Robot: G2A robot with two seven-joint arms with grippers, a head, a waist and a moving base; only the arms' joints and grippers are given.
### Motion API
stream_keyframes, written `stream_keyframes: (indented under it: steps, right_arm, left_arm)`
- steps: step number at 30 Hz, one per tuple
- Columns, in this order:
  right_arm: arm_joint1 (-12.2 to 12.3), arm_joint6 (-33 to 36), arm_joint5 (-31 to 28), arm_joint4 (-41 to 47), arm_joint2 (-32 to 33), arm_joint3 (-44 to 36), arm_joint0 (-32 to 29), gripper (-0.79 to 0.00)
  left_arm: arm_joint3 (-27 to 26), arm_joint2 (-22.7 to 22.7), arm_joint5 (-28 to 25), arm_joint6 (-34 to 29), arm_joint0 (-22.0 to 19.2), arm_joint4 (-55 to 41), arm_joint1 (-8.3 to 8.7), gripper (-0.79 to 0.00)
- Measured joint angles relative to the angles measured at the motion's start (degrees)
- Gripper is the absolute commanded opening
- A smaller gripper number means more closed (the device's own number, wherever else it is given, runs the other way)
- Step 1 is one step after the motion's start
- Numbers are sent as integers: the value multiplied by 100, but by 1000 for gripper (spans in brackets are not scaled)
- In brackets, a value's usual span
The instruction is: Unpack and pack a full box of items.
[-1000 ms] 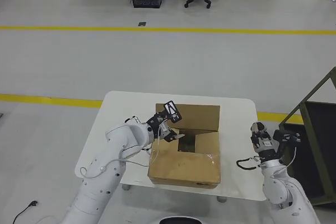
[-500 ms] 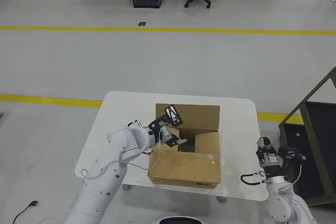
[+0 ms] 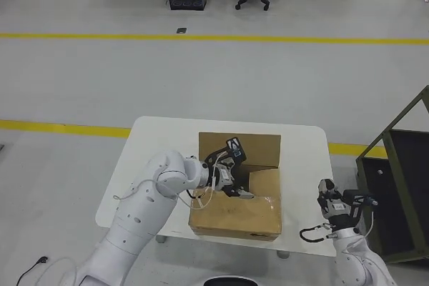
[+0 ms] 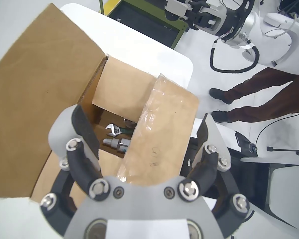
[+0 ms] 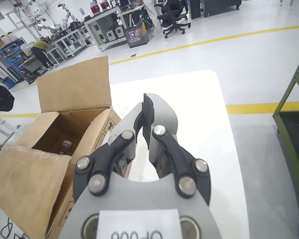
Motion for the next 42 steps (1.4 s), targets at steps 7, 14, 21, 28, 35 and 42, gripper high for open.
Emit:
stream_keyframes:
  steps: [7,14,21,28,35,42]
  right_arm:
    - [-21,69,47,-103,-169,83,16,-785]
    - [-58,6,134,-297,-454,464,131,-785]
    - [-110,-135,323,-571,-805,1108,324,-785]
    - [-163,-193,377,-602,-1081,1396,441,-785]
    - [-177,-214,328,-601,-1147,1470,475,-785]
    - [-189,-184,231,-507,-1190,1476,512,-785]
  left_arm:
    - [0,0,1,-2,-1,-3,0,0]
    - [133,223,492,66,98,-125,-40,0]
    - [910,723,823,-432,-344,-1159,-203,0]
    - [1901,1230,604,-520,-881,-1438,-391,0]
    - [2689,1658,348,-227,-1238,-1317,-587,0]
    - [3241,1924,16,-309,-1484,-1747,-783,0]
